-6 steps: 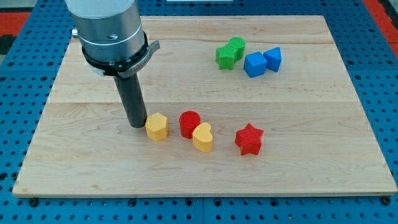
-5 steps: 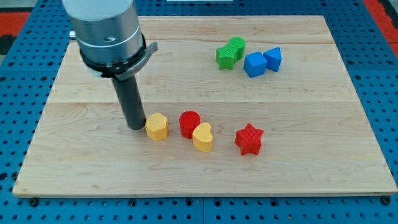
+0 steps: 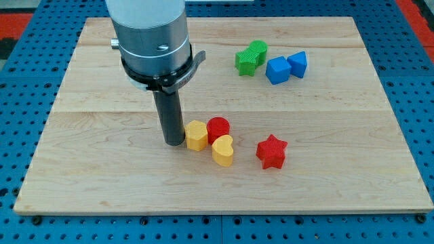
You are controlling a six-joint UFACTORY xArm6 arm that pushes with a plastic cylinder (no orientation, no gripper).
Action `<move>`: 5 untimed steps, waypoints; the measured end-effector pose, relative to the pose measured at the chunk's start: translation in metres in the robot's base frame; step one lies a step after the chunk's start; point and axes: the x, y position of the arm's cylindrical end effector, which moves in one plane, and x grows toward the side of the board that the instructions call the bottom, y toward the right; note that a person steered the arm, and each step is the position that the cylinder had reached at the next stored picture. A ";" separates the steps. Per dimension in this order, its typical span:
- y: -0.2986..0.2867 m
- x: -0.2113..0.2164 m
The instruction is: Push the yellow hexagon and red circle towards right
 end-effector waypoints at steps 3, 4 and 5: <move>0.070 0.000; 0.099 0.000; 0.110 0.000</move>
